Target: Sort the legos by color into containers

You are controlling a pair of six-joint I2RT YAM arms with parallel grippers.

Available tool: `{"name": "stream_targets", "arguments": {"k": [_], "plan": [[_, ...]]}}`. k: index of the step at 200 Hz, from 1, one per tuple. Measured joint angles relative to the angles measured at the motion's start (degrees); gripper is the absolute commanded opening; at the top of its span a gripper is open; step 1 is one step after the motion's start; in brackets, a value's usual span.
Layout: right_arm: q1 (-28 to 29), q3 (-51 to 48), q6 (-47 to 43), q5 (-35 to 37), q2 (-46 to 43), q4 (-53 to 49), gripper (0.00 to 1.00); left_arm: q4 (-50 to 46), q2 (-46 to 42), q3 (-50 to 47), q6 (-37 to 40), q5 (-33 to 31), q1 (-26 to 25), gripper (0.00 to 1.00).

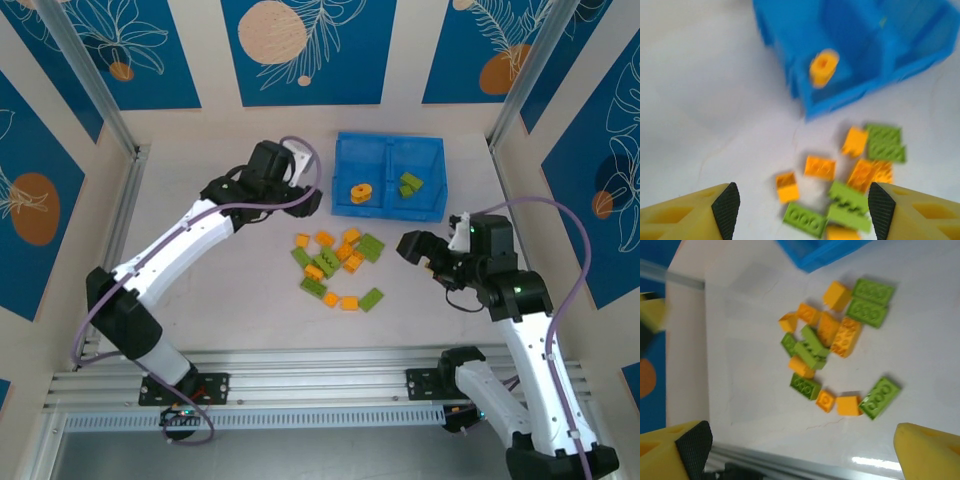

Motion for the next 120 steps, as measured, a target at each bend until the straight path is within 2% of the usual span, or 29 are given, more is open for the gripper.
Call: {"name": "stream_targets", "arguments": {"k": [22,48,120], "plan": [[6.58,0.02,0.04,0.96,2.93,1.31,0.96,-0.52,3.98,-5.92,0.39,2.62,3.39,0.71],[12.22,0.02,0.28,3.15,7.32,2.08,0.96,-0.31,9.4,-7.3,1.49,4.79,4.46,0.71],[13.66,-0.09,2.19,6.73,8.61,2.12,0.97,2.32,21.46,-4.94,2.97,8.02,4.5,0.65]]}}
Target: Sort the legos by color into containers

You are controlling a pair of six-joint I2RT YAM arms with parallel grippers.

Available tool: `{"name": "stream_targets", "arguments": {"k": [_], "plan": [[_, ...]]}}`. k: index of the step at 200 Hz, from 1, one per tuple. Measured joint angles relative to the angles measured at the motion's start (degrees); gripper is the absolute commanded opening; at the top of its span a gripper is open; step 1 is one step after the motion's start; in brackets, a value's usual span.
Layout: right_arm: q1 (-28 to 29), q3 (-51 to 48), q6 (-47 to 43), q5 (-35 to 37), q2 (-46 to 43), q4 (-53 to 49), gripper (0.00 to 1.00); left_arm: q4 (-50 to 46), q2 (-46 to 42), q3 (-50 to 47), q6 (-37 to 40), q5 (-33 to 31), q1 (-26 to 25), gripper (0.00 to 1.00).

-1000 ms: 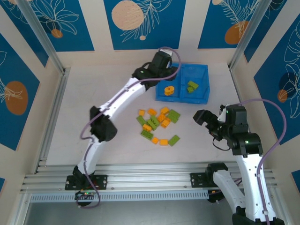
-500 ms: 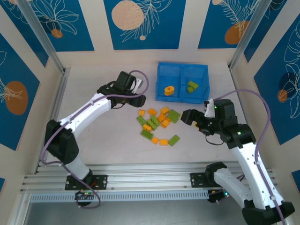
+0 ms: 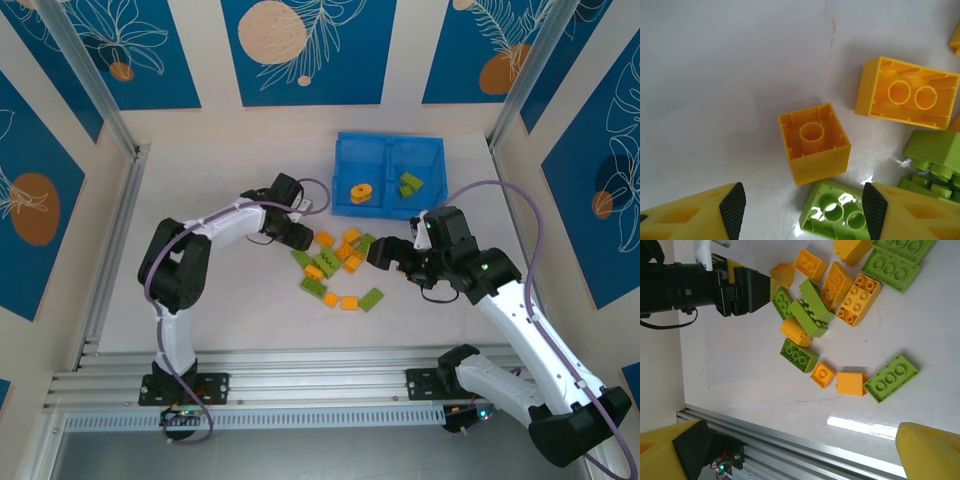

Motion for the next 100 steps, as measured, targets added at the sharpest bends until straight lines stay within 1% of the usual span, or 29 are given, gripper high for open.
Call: {"name": "stream_targets", "arguments": {"k": [18,32,65,100], "plan": [[0.0,-0.28,0.2,0.44,-0.02,0.13,0.97,0.24,1.97,1.22,0.02,1.75,0.0,0.63],[0.0,-0.5,0.33,0.61,0.0,0.17,0.97,0.85,2.97,1.73,0.02,2.58,0.0,0.6],[0.0,-1.09,0.46,0.66,0.04,0.22,0.97,2.47,5.05,1.97,0.39,2.93,0.0,0.45],[0.0,-1.14,0.48,0.68,0.07,0.2,0.97,3.67,5.51,1.97,0.28,2.75,0.02,0.36]]}}
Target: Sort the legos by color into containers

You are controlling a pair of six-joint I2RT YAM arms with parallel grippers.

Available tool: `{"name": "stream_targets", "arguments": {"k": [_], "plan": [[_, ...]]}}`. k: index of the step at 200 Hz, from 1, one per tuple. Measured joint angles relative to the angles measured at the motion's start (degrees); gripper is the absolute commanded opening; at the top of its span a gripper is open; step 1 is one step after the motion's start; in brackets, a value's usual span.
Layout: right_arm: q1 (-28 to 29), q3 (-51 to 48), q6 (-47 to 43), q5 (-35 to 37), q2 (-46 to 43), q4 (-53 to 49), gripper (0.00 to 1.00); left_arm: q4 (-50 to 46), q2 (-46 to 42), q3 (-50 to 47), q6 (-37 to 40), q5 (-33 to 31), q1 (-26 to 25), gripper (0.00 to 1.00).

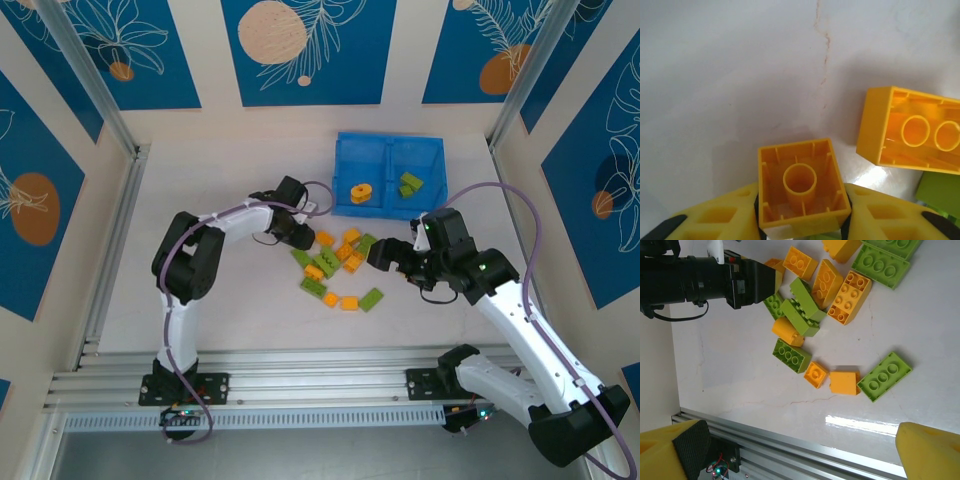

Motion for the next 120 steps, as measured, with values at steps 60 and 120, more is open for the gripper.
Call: {"name": "stream_targets", "arguments": {"k": [60,120], "plan": [[0.04,-0.07,0.2,0.2,-0.02,0.0,0.97,2.21,-7.54,-3.56,-2.21,1.29,-0.5,0.3],[0.07,-0.07,1.38,1.4,-0.02,1.33,0.97,2.64,-17.46,10.34,-3.37,-0.94,-8.92,0.29]]}}
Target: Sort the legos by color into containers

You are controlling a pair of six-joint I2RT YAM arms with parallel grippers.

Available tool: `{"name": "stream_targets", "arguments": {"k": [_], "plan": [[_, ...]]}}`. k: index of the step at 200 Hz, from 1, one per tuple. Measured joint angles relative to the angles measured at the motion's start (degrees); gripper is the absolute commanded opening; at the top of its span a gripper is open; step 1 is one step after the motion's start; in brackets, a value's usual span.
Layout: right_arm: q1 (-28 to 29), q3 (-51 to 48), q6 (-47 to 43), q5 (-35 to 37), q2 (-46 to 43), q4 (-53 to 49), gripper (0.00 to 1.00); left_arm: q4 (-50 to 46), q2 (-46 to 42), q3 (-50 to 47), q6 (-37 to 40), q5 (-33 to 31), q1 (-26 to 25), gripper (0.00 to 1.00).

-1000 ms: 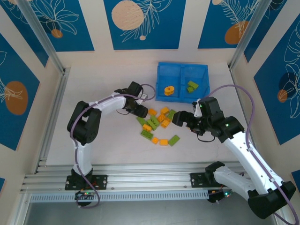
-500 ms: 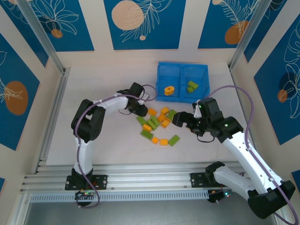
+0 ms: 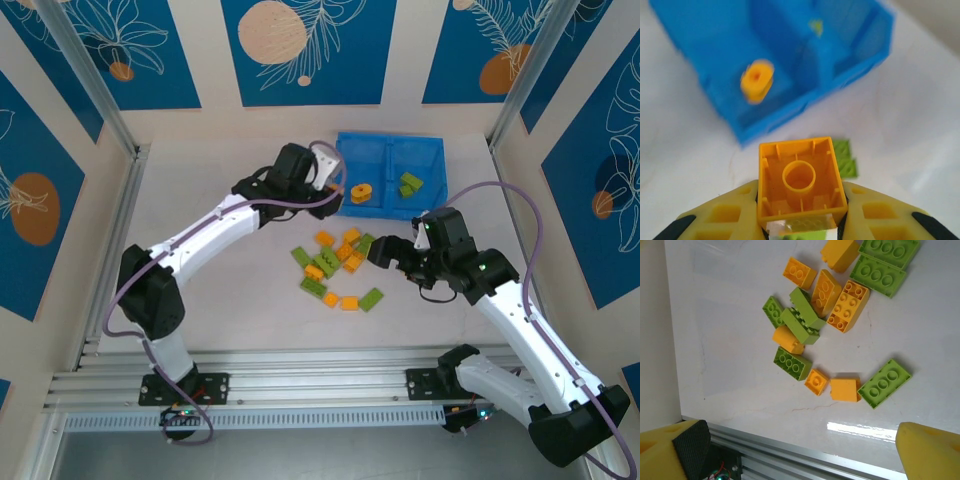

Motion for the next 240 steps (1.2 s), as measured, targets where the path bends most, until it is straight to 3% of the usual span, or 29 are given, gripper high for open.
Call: {"name": "stream_targets", "arguments": {"k": [27,80,119,140,198,217,240], "plan": [[0.13,0.0,0.48,0.59,0.0,-0.02,0.97,0.68,7.23,10.32,0.09,-2.89,-1.66,0.28],[0.5,-0.57,1.66,1.97,-3.45,-0.09,0.97,-5.16,34.73,38.73,1.99,-7.41,-1.09,0.3],[0.72,-1.33,2.49,2.95,-6.1,-0.79,0.97,-9.07,46.56,53.79,1.25,-10.71,-1.07,0.47],[0.72,-1.33,2.49,3.45,-6.49,-1.46,0.97,-8.83,46.88,55.15,0.81,-12.04,-0.98,0.58],[0.74,-1.27,2.47,4.37,-6.49,-2.25,0.97,-9.09,43.06,55.84,1.57,-10.69,-0.92,0.57],[0.72,-1.22,2.45,4.39,-5.92,-2.23,0.97,-9.68,35.34,49.9,1.66,-8.5,-0.9,0.57],[1.03,-0.81,1.97,4.63,-3.85,-2.19,0.97,-6.73,18.01,33.11,2.08,-5.18,-0.92,0.57]]}}
